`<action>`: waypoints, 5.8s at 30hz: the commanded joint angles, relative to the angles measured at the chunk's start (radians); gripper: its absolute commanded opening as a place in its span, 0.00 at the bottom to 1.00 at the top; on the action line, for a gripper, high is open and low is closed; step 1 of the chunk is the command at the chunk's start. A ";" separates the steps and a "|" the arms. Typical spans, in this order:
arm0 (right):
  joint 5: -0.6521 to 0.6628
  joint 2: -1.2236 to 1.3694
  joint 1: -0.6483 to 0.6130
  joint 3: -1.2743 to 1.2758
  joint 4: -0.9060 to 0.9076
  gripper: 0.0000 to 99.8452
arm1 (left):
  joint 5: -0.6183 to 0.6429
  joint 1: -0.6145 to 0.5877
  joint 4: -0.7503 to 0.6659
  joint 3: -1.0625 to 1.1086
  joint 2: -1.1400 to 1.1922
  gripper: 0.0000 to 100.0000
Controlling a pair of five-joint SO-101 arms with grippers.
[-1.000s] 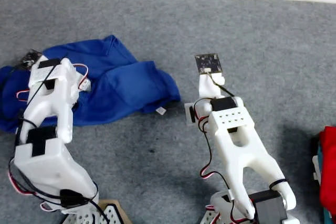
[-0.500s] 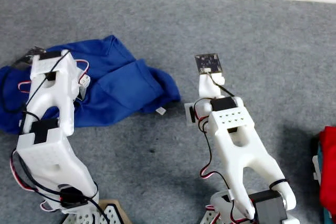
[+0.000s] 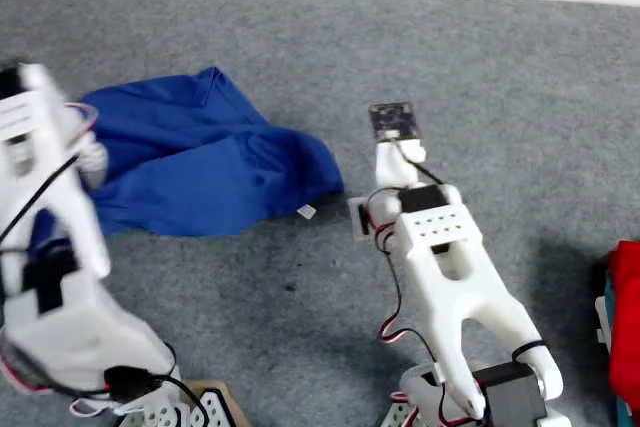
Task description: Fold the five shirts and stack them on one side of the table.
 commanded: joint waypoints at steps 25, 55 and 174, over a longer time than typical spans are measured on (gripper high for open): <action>0.002 0.453 -0.262 -0.427 0.130 0.25 | -0.204 -0.461 -0.270 0.295 -0.226 0.01; -0.077 0.538 -0.355 -0.440 -0.041 0.11 | -0.204 -0.461 -0.305 0.337 -0.226 0.01; 0.281 0.288 0.067 -0.796 -0.223 0.01 | 0.620 -0.097 -0.773 -0.625 0.420 0.01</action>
